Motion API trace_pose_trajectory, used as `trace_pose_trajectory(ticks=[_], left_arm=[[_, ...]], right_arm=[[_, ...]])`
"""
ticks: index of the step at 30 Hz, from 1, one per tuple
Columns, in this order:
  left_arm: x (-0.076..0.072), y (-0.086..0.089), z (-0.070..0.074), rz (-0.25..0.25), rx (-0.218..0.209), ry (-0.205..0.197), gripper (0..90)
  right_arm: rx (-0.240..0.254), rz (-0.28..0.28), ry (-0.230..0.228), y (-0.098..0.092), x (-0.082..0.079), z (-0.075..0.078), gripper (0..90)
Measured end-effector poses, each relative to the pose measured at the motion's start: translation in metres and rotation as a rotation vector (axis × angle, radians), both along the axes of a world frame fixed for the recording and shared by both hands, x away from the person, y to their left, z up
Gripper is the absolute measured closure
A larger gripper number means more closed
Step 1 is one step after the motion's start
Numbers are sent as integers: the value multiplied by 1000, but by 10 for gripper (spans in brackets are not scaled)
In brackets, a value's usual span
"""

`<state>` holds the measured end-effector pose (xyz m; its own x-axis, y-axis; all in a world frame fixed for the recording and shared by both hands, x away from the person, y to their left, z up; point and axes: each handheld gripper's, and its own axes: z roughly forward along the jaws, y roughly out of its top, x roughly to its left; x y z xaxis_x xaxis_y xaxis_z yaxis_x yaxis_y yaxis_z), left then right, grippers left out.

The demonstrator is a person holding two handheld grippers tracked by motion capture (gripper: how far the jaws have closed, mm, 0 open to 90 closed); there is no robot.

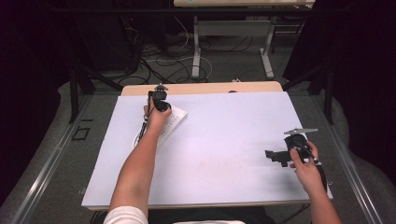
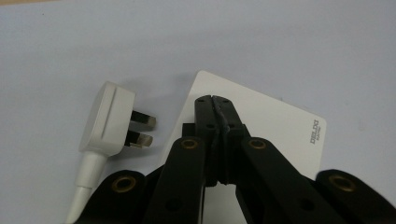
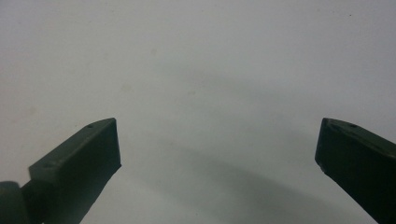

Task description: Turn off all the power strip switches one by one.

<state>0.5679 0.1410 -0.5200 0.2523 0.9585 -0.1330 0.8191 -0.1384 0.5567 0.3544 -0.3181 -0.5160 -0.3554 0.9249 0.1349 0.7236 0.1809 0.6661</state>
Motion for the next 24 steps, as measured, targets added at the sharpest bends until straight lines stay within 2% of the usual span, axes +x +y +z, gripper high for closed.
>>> trace_pose_trajectory(ticks=[2,4,8,10,12,13,17,19,24], left_arm=[[0,-1,0,5,0,3,900],[-1,-1,1,-3,18,-1,900],[-4,-1,0,-7,8,-10,900],[-5,1,2,-22,18,-12,900],[-8,1,4,-14,-5,-13,900],[-9,1,5,-12,-12,-30,900],[-17,3,14,-38,-40,-46,900],[-22,3,19,-43,-60,-67,898],[-36,7,30,-68,-92,-93,863]], right_arm=[[-1,0,0,0,0,0,0],[-1,0,2,0,0,0,0],[1,0,3,0,0,-1,0],[-3,2,3,0,1,-1,0],[-2,2,1,0,1,-1,0],[-1,1,4,0,0,-1,0],[-4,0,1,-1,0,-1,0],[-5,2,1,-1,0,0,0],[0,0,-2,0,0,0,0]])
